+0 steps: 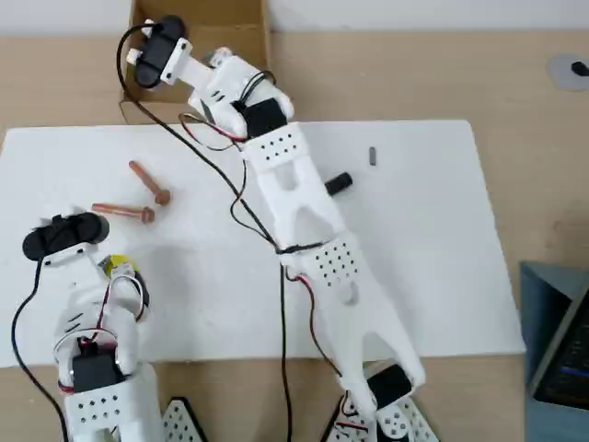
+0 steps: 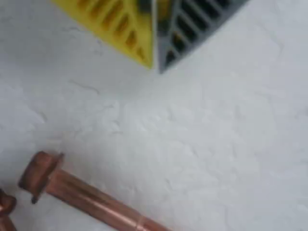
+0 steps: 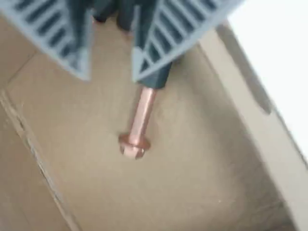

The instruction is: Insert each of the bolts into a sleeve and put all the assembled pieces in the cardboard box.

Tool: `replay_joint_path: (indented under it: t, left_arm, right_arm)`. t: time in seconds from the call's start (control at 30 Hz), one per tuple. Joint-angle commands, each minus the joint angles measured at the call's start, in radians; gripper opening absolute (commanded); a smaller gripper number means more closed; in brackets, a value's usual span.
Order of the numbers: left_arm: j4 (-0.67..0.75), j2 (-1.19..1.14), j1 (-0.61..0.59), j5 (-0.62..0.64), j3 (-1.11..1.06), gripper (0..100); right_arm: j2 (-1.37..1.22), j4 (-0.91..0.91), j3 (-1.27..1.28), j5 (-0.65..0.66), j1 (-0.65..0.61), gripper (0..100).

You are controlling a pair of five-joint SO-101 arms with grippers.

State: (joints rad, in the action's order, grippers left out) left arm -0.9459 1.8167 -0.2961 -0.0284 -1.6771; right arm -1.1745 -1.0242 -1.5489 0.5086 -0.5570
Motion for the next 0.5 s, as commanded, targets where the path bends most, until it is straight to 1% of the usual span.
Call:
replay_joint_path:
  t: [0.0, 0.2, 0.47]
  left_arm:
    - [0.020, 0.004, -0.002, 0.000, -0.008, 0]
    - [0.018, 0.004, -0.002, 0.000, -0.008, 0]
    - [0.017, 0.004, -0.002, 0.000, -0.008, 0]
  right_arm:
    - [0.027, -0.084, -0.124, 0.003, -0.007, 0.9]
    - [0.087, -0.183, -0.119, 0.002, 0.005, 0.9]
    - [0.179, -0.371, -0.120, 0.000, 0.004, 0.9]
